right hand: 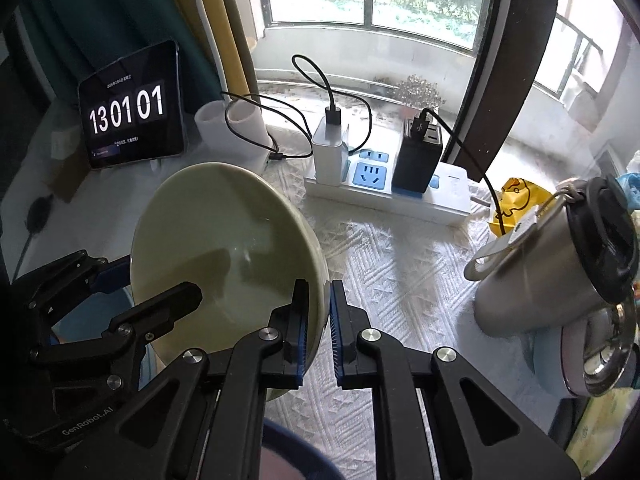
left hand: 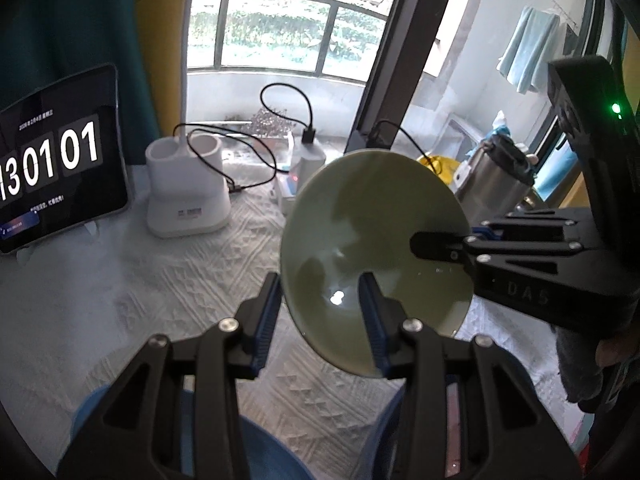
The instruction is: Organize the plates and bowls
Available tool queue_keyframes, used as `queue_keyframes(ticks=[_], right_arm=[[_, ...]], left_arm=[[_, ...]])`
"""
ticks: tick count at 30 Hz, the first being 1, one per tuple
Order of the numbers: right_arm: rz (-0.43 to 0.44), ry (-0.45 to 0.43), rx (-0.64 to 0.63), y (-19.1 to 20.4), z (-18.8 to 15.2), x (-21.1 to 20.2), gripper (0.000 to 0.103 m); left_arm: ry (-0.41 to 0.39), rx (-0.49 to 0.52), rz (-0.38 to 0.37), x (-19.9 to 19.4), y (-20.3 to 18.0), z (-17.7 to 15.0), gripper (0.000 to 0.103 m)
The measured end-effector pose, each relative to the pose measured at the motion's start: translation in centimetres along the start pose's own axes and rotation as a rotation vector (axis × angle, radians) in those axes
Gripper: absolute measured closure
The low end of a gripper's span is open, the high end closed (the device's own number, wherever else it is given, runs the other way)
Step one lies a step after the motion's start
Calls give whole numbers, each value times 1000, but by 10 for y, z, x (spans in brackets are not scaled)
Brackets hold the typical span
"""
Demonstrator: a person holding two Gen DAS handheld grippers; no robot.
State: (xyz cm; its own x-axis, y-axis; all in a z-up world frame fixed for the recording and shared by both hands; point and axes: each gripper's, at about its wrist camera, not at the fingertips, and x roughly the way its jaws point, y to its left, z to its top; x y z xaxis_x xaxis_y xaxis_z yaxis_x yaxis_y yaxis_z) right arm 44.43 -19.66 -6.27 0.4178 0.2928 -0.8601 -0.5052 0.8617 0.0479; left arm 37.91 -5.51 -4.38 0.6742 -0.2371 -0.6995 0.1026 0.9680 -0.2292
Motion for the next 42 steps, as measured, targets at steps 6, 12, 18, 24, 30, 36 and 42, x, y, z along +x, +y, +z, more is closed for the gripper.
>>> queue_keyframes(ticks=[6,12,18,24,30,36,42], right_arm=[[-8,-18,0,4,-5,-17,92],[-17,-31,-4,9,-12,-31,92],[-27,-38,-4,14,-21,-41,92],[-37,-42,-5,18,-30,-53,92],[-42,-47,-2,22,-41,-61,92],[-45,-39,0,25,-52,-63,92],[-40,-41,8,29,-63,-65,92]], left_arm=[[-19,3,-7,-14,-4,-2,62],[-30,2,-15,-27,-8,-6,62],[-41,14,-20,-39,-13,-11,62],[-47,20,-29,-49,-16,-18,62],[-49,29,-34,-58,-19,-26,62],[-50,40,-35,-65,-22,-34,62],[-46,49,-32,-71,-25,-42,62]])
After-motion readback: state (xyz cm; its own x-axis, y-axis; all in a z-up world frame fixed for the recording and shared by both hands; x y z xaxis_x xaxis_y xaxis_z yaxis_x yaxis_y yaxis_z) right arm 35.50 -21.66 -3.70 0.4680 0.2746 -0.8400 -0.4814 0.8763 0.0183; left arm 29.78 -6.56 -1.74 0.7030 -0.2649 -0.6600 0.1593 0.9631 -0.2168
